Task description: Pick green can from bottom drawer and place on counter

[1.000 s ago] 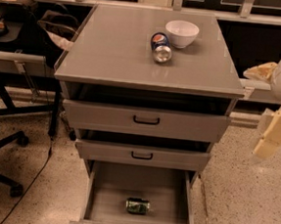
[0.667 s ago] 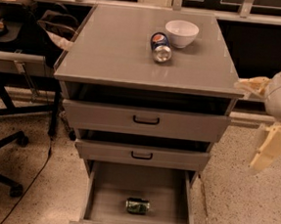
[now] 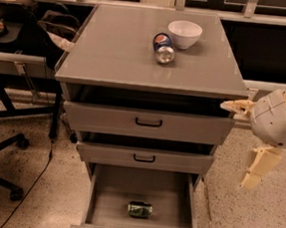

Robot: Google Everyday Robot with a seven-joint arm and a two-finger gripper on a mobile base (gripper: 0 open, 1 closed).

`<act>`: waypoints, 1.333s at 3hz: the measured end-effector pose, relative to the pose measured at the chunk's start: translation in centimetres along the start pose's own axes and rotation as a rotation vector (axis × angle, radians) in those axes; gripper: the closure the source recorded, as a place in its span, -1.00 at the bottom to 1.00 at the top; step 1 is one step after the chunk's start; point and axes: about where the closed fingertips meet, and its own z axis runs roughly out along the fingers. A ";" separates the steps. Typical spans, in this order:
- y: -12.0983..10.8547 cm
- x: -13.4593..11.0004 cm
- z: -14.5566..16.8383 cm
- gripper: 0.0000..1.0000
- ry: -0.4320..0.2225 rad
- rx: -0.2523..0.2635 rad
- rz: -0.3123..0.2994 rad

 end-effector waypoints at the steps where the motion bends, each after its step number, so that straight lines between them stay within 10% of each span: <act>1: -0.4 0.6 3.3 -1.00 -0.084 -0.012 0.019; 4: -1.2 3.2 14.5 -1.00 -0.115 0.012 0.165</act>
Offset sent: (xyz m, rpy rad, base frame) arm 0.0424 0.0192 -0.1167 0.2470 0.0293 -0.0974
